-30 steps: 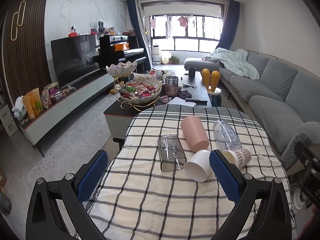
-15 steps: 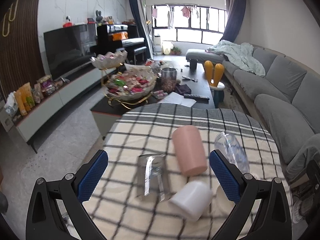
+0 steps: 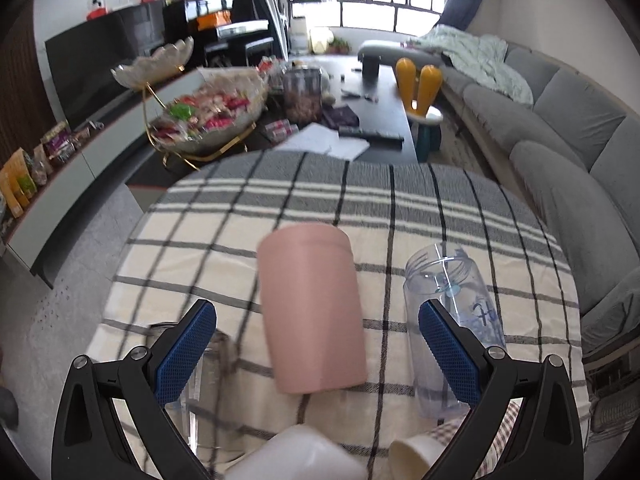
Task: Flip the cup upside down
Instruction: 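Move the left tool to the pink cup lying on its side and grasp it, then lift the pink cup off the table with the left tool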
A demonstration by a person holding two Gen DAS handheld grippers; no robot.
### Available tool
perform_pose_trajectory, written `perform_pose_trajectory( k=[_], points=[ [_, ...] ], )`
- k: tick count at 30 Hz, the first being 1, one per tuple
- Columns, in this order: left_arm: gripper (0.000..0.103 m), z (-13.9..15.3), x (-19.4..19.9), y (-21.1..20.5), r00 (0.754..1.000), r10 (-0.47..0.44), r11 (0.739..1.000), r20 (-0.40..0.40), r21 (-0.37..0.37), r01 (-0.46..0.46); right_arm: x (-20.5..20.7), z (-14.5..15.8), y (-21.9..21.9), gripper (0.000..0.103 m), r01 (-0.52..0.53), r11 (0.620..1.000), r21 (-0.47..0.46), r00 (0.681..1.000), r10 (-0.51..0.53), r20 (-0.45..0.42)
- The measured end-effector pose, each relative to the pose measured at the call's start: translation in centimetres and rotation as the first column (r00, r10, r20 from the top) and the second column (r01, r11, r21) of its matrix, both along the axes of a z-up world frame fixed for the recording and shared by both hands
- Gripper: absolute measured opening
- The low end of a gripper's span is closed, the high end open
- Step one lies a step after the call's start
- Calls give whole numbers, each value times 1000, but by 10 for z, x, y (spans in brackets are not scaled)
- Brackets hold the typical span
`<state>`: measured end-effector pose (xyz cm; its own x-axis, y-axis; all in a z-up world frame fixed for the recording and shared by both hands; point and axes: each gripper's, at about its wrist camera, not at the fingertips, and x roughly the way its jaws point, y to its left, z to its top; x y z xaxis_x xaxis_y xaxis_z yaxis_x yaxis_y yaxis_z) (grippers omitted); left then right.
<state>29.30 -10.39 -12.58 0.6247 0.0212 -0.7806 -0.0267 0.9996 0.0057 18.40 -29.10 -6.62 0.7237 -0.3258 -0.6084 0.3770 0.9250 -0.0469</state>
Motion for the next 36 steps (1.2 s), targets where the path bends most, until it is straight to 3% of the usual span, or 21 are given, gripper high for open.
perform_pose_trajectory(
  k=[8, 15, 20, 22, 36],
  points=[
    [102, -19, 23, -1, 996, 0, 1000, -87, 9, 0, 13, -8, -7, 102, 11, 999, 51, 1000, -10, -12],
    [95, -28, 39, 3, 988, 7, 1000, -157, -12, -9, 25, -17, -7, 102, 2, 995, 102, 999, 1, -36],
    [77, -39, 45, 5, 972, 16, 1000, -235, -21, -22, 30, -18, -7, 102, 5, 993, 121, 999, 0, -41],
    [70, -41, 46, 6, 970, 16, 1000, -243, -19, -21, 30, -18, -7, 102, 5, 992, 123, 999, 0, -41],
    [70, -27, 35, 0, 980, -36, 999, -197, -40, 28, 24, -17, 0, 102, 9, 993, 117, 999, -4, -42]
  ],
)
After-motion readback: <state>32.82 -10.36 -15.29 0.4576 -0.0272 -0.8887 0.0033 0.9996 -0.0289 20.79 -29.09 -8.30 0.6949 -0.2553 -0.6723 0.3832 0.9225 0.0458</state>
